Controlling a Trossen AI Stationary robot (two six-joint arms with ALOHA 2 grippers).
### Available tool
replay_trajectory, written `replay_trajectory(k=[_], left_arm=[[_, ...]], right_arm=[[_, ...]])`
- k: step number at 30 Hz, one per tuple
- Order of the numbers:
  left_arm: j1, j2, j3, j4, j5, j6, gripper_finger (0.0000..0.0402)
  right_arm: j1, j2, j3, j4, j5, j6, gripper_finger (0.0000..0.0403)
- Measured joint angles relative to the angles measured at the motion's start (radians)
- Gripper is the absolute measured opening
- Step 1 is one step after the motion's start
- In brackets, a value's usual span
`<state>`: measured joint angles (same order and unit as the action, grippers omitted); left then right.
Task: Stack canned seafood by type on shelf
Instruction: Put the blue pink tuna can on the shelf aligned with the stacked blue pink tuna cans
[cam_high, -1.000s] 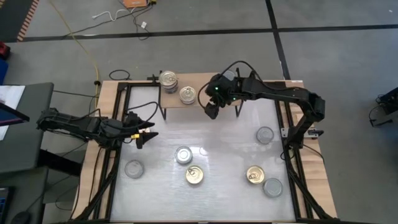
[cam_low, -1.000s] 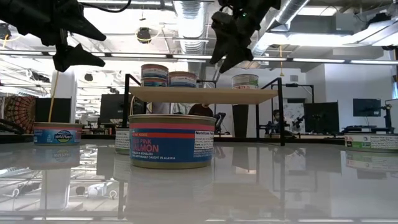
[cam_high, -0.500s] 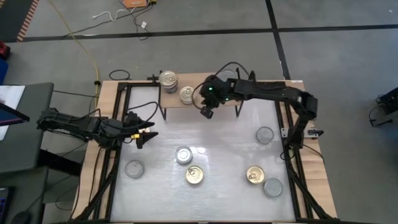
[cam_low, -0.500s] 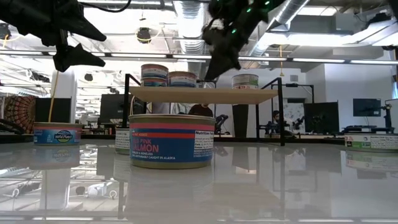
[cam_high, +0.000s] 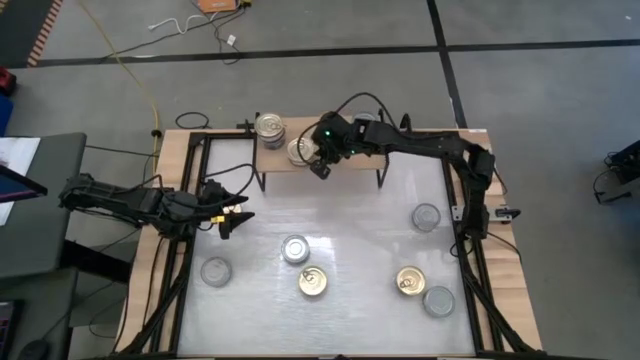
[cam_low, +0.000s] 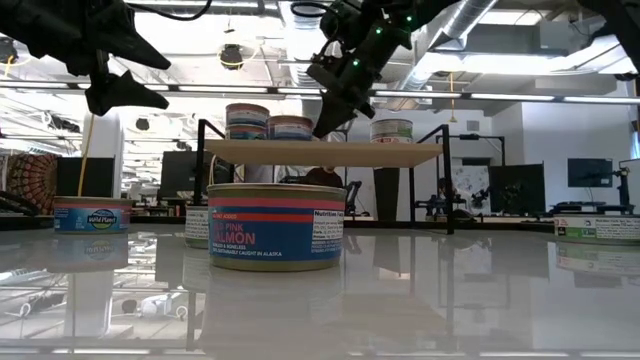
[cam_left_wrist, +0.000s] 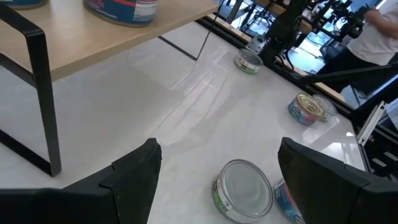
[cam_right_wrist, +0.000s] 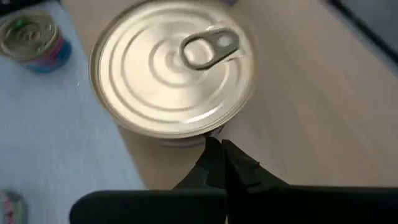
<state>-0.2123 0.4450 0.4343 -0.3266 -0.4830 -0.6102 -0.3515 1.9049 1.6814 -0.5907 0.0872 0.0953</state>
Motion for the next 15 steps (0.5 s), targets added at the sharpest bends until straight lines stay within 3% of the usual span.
replay_trajectory(k=[15], left_arm=[[0.0, -0.001, 0.0, 0.001, 0.0, 0.015, 0.0309]], right_arm=[[0.051, 0.034, 0.004, 0.227, -0.064, -0.022, 0.001]])
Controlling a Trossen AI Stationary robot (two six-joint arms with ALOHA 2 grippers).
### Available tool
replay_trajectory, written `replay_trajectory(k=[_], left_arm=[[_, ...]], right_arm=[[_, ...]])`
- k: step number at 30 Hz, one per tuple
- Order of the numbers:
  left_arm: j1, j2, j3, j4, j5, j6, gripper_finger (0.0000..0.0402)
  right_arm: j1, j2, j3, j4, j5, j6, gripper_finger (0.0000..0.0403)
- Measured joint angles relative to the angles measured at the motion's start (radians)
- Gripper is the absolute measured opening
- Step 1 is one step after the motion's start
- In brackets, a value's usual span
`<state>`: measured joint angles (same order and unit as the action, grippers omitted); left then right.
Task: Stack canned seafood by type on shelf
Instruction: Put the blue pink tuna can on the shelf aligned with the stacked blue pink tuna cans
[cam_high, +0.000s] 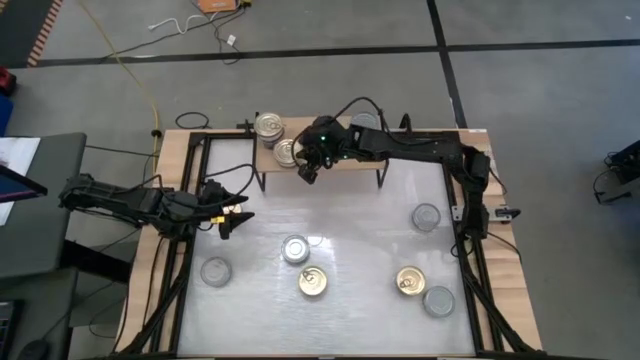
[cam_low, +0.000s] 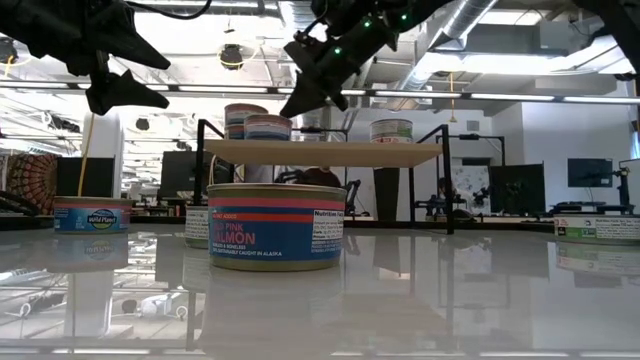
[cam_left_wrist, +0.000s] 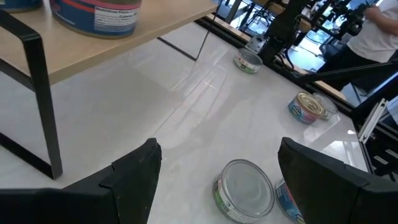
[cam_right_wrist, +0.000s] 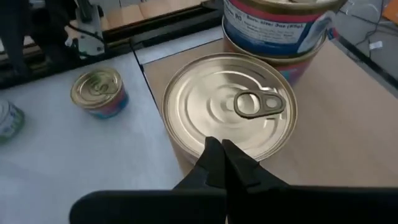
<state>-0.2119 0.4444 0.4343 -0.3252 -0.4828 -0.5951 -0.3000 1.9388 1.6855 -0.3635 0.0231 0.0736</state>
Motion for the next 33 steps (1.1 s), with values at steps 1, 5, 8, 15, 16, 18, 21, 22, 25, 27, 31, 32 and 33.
replay_trajectory(k=[1, 5, 8, 15, 16, 18, 21, 22, 25, 27, 31, 32, 33], left_arm=[[0.0, 0.0, 0.0, 0.001, 0.0, 0.0, 0.0309], [0.0, 0.0, 0.0, 0.002, 0.0, -0.005, 0.0309], [0.0, 0.0, 0.0, 0.002, 0.0, -0.009, 0.0309], [0.0, 0.0, 0.0, 0.001, 0.0, -0.017, 0.0309], [0.0, 0.0, 0.0, 0.002, 0.0, -0.016, 0.0309], [0.0, 0.0, 0.0, 0.001, 0.0, -0.013, 0.0309], [0.0, 0.0, 0.0, 0.001, 0.0, -0.012, 0.0309], [0.0, 0.0, 0.0, 0.001, 0.0, -0.012, 0.0309], [0.0, 0.0, 0.0, 0.0, 0.0, -0.012, 0.0309], [0.0, 0.0, 0.0, 0.001, 0.001, -0.012, 0.0309], [0.0, 0.0, 0.0, 0.001, 0.0, -0.012, 0.0309], [0.0, 0.0, 0.0, 0.001, 0.0, -0.012, 0.0309], [0.0, 0.0, 0.0, 0.001, 0.0, -0.012, 0.0309]], right_arm=[[0.0, 0.009, 0.0, 0.01, 0.0, 0.017, 0.001], [0.006, 0.014, 0.0, 0.046, -0.001, 0.026, 0.001], [0.009, -0.004, -0.003, 0.052, -0.001, -0.007, 0.001], [-0.006, -0.045, -0.002, -0.059, 0.09, 0.001, 0.001], [-0.011, -0.043, -0.002, -0.077, 0.108, 0.003, 0.001], [-0.021, -0.033, -0.002, -0.089, 0.114, 0.007, 0.001], [-0.031, -0.016, -0.002, -0.096, 0.114, 0.037, 0.001], [-0.03, -0.003, -0.002, -0.087, 0.114, 0.038, 0.001], [-0.027, 0.008, -0.003, -0.046, 0.107, 0.038, 0.001], [-0.026, 0.011, -0.003, -0.011, 0.076, 0.037, 0.001], [-0.027, 0.018, -0.003, 0.06, 0.006, 0.034, 0.001], [-0.027, 0.018, -0.003, 0.077, 0.006, 0.034, 0.001], [-0.027, 0.016, -0.002, 0.085, 0.006, 0.034, 0.0011]])
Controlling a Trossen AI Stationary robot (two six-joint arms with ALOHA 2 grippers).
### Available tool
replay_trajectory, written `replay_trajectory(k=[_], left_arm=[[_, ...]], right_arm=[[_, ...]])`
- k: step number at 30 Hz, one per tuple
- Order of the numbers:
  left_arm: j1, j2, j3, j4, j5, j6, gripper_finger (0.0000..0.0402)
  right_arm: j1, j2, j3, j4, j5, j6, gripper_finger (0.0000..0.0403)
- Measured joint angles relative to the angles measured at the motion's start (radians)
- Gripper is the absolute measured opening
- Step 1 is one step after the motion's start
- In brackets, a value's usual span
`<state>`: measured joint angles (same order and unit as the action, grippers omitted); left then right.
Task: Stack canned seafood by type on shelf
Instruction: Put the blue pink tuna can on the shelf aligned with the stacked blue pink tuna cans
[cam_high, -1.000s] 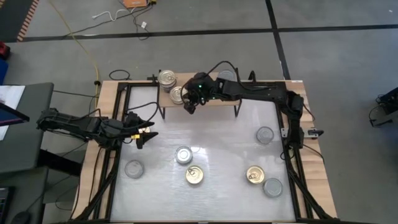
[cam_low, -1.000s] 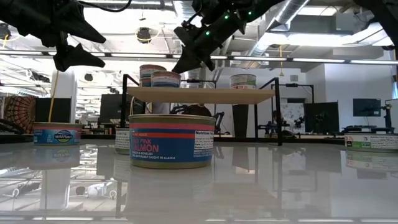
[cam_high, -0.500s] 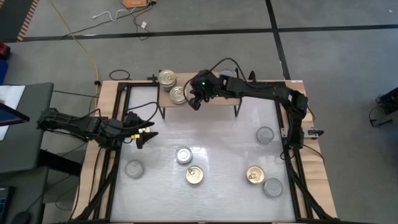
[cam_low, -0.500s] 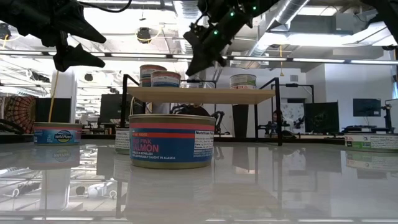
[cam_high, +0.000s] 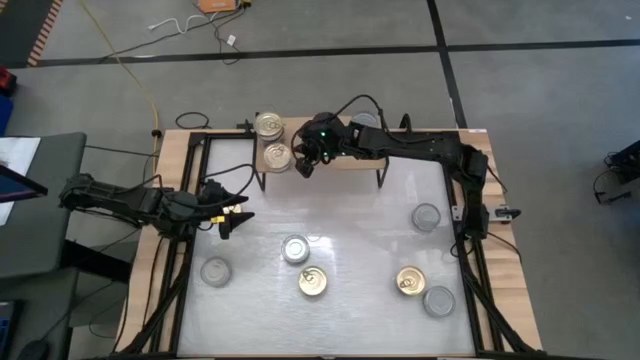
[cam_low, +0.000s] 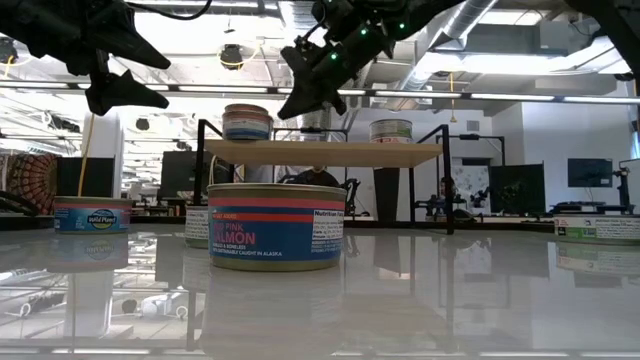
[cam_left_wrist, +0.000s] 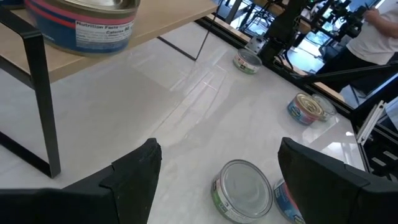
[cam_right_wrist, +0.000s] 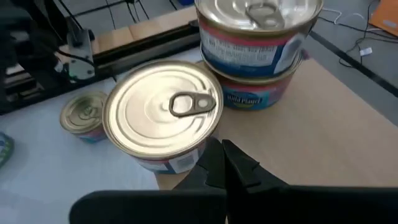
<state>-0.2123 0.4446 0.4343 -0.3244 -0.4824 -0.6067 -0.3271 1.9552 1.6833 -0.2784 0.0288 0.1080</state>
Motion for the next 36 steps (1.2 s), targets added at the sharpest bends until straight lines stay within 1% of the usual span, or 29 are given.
replay_trajectory(k=[6, 9, 11, 16, 22, 25, 32, 36], left_arm=[[0.0, 0.0, 0.0, 0.0, 0.0, -0.004, 0.0309], [0.0, 0.0, 0.0, 0.0, 0.0, -0.005, 0.0309], [0.0, 0.0, 0.0, 0.0, 0.0, -0.005, 0.0309], [0.0, 0.0, 0.0, 0.001, 0.0, -0.006, 0.0309], [0.0, 0.0, 0.0, 0.001, 0.0, -0.024, 0.0309], [0.0, 0.0, 0.0, 0.002, 0.0, -0.026, 0.0309], [-0.001, 0.0, 0.0, 0.001, 0.002, -0.056, 0.0309], [-0.001, 0.0, 0.0, 0.001, 0.002, -0.056, 0.0309]], right_arm=[[-0.003, -0.005, 0.0, -0.047, -0.006, 0.04, 0.0013], [0.008, -0.009, 0.0, -0.089, -0.068, 0.051, 0.0014], [0.026, -0.008, 0.0, -0.107, -0.08, 0.047, 0.0014], [0.061, 0.009, 0.0, -0.029, -0.088, 0.017, 0.0014], [0.05, 0.032, 0.0, 0.043, -0.083, 0.013, 0.0014], [0.046, 0.059, 0.001, 0.124, -0.084, -0.02, 0.0014], [0.067, 0.048, 0.0, 0.076, -0.081, 0.017, 0.0014], [0.08, 0.045, 0.0, 0.08, -0.082, 0.023, 0.0014]])
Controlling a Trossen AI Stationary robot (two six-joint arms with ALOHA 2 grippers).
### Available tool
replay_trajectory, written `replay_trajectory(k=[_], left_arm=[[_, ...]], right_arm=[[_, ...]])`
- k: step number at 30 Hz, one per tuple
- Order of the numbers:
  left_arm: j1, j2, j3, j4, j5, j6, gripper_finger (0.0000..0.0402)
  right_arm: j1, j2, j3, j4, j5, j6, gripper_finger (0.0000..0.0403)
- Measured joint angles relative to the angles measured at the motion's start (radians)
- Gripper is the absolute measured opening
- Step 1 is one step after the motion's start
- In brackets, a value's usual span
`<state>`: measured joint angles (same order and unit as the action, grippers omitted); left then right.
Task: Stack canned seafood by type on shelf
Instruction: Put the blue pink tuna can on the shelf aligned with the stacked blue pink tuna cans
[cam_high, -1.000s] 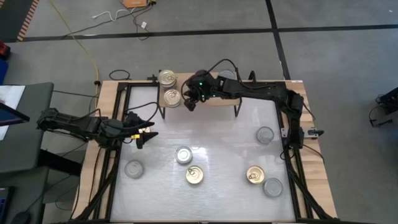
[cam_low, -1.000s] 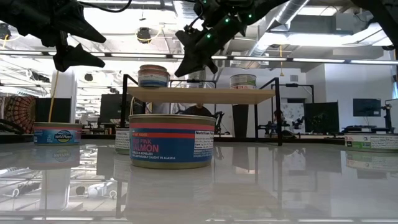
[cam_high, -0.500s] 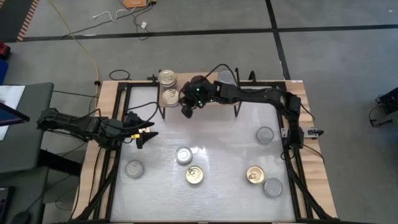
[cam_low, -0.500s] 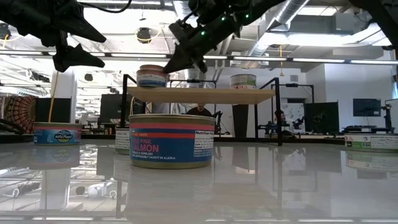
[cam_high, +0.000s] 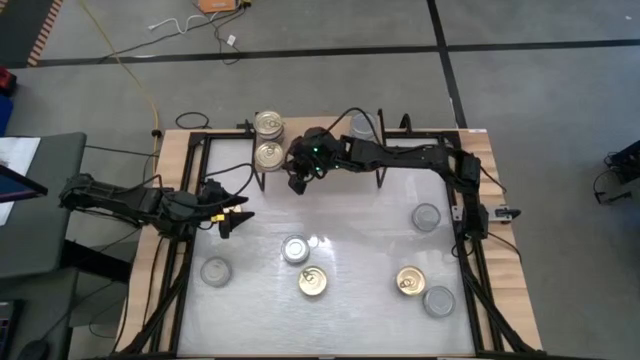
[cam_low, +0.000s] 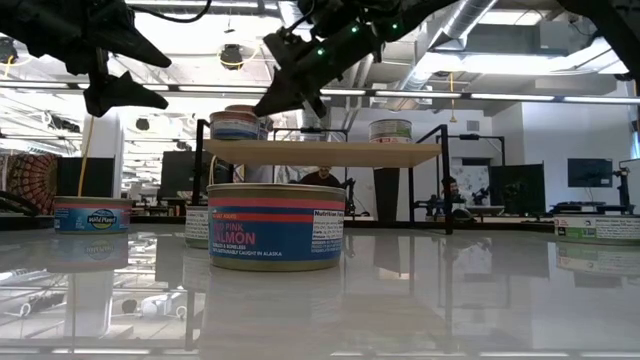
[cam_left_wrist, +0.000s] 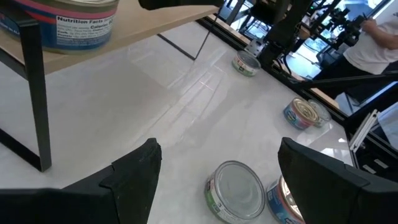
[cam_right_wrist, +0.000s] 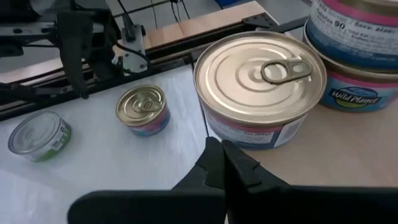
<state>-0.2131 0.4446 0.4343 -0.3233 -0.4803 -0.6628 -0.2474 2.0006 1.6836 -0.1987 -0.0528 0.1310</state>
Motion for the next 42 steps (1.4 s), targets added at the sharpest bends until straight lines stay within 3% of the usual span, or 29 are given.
replay_trajectory(k=[22, 30, 37, 42], left_arm=[[0.0, 0.0, 0.0, 0.0, -0.008, 0.007, 0.0309], [0.001, 0.007, 0.0, 0.06, -0.126, 0.049, 0.0309], [0.001, 0.034, 0.0, 0.221, -0.128, 0.133, 0.0309], [0.001, 0.183, 0.046, 0.213, -0.128, 0.151, 0.0306]], right_arm=[[0.013, 0.0, 0.0, 0.029, -0.033, -0.006, 0.0014], [0.017, 0.0, 0.0, 0.018, -0.026, -0.008, 0.0017], [0.016, -0.043, 0.0, -0.196, -0.019, 0.036, 0.0018], [0.034, -0.112, -0.041, -0.37, 0.078, 0.045, 0.0016]])
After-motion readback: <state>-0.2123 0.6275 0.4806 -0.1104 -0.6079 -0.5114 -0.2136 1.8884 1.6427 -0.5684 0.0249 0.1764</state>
